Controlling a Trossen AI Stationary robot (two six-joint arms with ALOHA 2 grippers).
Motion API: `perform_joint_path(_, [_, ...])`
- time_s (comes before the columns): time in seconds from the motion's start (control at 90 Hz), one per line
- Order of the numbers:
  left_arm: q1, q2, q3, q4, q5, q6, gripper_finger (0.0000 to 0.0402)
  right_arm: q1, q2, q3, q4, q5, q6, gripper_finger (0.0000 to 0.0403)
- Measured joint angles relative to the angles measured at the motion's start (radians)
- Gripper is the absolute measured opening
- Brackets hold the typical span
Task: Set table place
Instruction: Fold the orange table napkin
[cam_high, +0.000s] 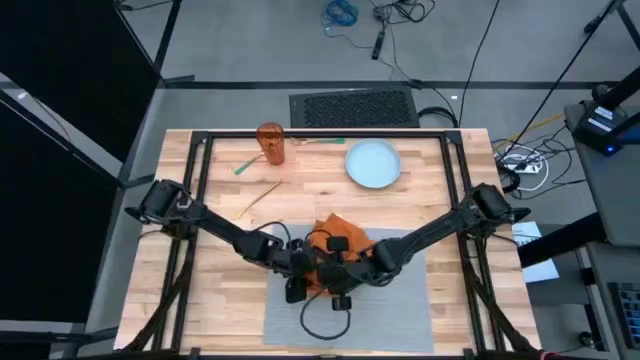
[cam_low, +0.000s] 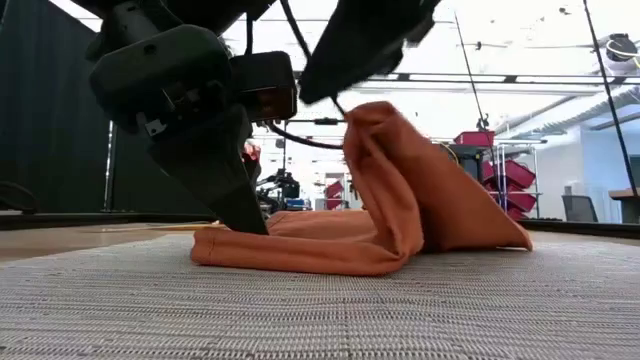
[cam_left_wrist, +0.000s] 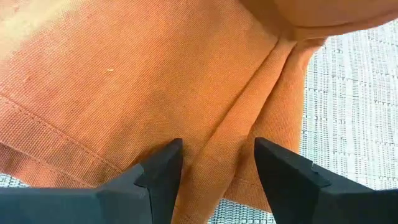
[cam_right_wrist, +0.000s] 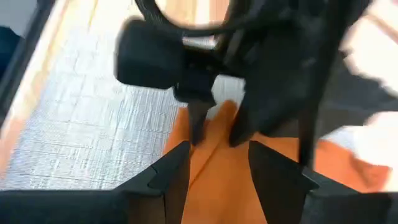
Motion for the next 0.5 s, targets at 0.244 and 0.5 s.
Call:
perform_joint_path(0.244, [0.0, 0.0, 0.0, -0.001, -0.001, 0.0, 0.0184, 0.039, -0.037, 0.0, -0.172, 0.021, 0.098, 0.0144])
perform_joint_path(0.5, [0.0, 0.0, 0.0, -0.003, -0.003, 0.002, 0.0184, 0.064, -0.036, -0.107, -0.324, 0.04, 0.264, 0.0144])
